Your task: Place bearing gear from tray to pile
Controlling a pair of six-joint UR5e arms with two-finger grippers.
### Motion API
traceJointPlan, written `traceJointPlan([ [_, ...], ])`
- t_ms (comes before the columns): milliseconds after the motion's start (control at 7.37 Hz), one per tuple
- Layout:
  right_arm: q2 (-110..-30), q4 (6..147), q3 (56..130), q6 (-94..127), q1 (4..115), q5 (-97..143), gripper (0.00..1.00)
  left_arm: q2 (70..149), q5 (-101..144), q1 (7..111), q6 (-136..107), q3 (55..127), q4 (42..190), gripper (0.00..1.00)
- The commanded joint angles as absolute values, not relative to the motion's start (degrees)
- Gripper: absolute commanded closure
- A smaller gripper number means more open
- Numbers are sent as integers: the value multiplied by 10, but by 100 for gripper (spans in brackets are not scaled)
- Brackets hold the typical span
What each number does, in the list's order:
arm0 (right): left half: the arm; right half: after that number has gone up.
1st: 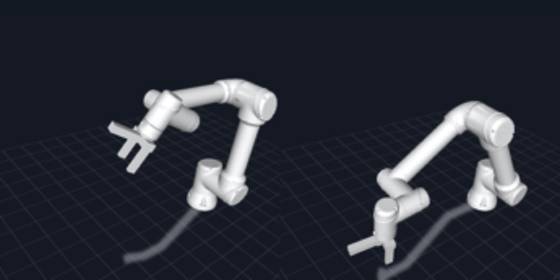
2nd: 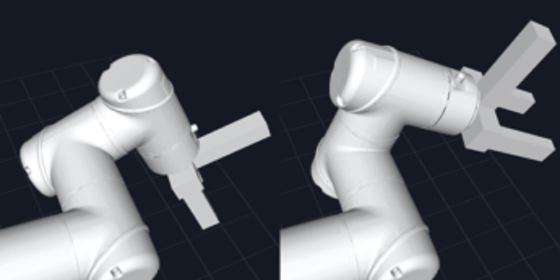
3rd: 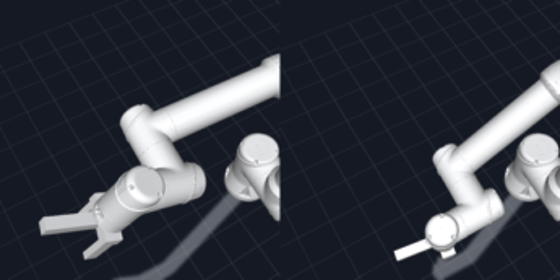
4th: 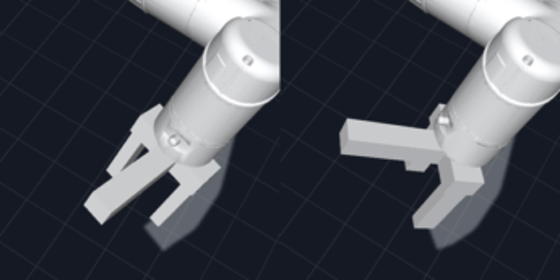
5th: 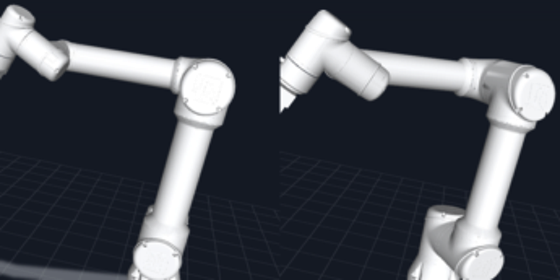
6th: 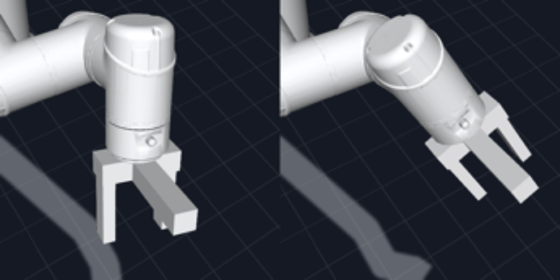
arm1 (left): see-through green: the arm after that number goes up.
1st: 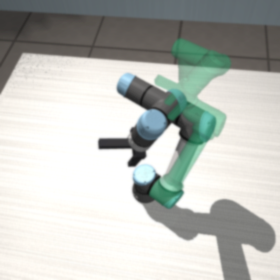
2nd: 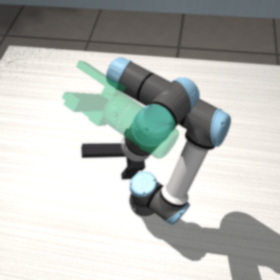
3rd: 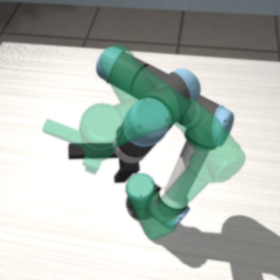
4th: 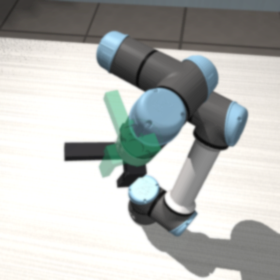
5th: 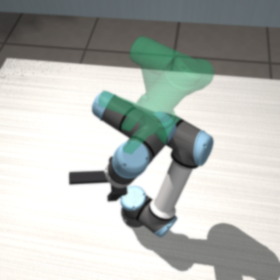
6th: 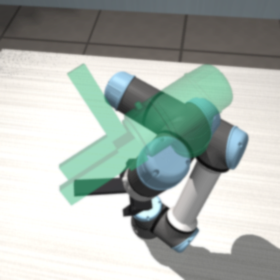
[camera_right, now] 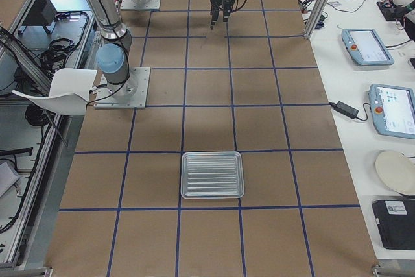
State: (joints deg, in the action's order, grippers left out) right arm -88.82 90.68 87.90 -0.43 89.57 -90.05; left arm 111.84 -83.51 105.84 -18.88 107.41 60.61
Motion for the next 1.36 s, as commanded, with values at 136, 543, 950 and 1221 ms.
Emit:
traceJointPlan([
  [136,-887,940,882,-7,891,-902,0,1135,-823,1059,-220,1092,564,7],
  [543,-889,939,883,-6,891,-902,0,1139,-824,1058,-222,1092,564,38],
  [950,-889,939,884,-7,892,-901,0,1143,-824,1058,-222,1089,564,68],
  [1221,-889,938,884,-6,892,-901,0,1143,-824,1057,-221,1088,564,100],
])
